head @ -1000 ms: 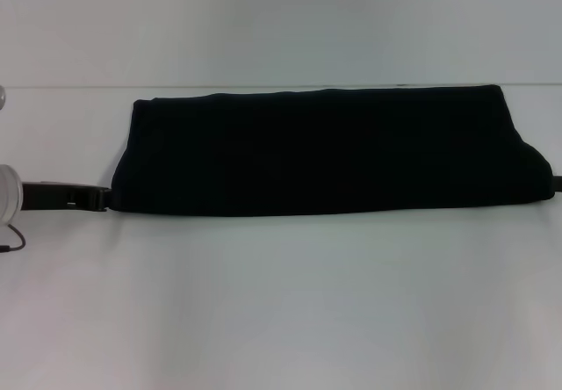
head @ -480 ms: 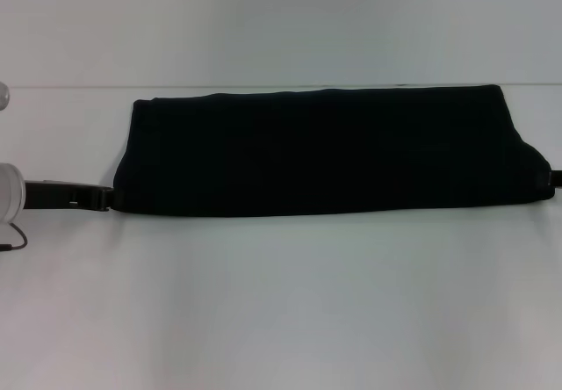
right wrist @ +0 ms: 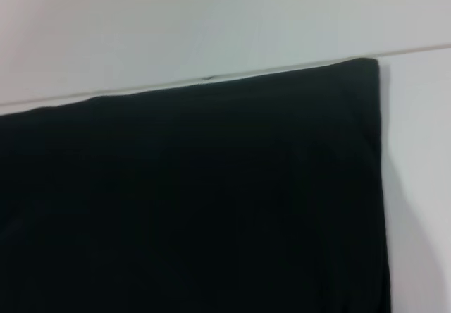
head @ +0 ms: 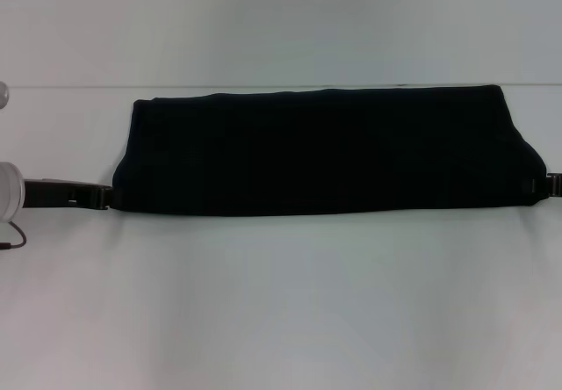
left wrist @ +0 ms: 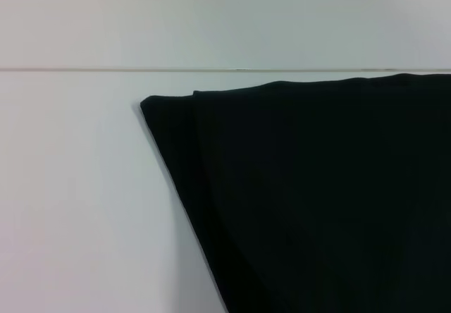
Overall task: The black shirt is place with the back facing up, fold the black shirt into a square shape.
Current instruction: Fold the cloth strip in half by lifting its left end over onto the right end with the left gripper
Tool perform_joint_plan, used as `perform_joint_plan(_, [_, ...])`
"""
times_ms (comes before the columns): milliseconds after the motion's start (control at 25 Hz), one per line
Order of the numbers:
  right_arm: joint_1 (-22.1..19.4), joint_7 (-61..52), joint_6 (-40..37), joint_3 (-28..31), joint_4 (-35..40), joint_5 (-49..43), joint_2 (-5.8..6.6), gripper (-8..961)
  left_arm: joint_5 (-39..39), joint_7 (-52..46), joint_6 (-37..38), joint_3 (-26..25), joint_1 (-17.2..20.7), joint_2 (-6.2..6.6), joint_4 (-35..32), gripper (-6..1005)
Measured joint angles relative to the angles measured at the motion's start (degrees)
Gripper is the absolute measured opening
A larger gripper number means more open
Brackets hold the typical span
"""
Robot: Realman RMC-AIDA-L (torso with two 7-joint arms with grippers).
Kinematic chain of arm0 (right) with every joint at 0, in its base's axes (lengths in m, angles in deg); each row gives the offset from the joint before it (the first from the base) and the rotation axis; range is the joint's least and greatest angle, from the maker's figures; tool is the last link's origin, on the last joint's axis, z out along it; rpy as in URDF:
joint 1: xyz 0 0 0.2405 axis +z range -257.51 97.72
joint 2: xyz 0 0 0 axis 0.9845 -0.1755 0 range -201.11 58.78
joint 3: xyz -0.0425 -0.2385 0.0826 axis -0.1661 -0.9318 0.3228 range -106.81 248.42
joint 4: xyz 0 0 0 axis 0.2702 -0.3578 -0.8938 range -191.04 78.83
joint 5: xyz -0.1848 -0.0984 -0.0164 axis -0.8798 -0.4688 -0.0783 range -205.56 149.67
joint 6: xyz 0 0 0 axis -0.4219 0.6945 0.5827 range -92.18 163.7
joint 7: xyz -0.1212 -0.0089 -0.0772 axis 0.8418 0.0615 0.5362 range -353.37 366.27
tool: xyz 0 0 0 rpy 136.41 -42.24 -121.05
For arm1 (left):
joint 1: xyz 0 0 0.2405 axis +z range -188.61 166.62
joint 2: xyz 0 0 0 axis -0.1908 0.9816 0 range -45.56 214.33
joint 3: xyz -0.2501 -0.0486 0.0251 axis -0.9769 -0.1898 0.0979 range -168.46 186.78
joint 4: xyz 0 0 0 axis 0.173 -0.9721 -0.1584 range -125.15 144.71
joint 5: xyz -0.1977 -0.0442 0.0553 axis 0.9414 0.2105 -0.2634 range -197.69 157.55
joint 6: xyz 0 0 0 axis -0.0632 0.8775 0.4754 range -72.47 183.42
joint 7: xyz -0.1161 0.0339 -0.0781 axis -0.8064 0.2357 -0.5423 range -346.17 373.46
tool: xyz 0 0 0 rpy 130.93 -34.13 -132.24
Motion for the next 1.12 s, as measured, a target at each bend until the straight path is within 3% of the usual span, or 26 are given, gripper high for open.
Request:
perform_joint_plan(440, [-2.2,1.4,-3.7,1.3,1.2,1.1,0.83,14,0.0,0.2,0.0,-0.3,0.2,-0.01,0.1,0])
perform_joint_plan(1120, [-5.4,1.4,-7.5,3.6,3.8,2.0,0.93,57,0.1,0.9,2.5,-0.5,1.0,0.17,-1.0,1])
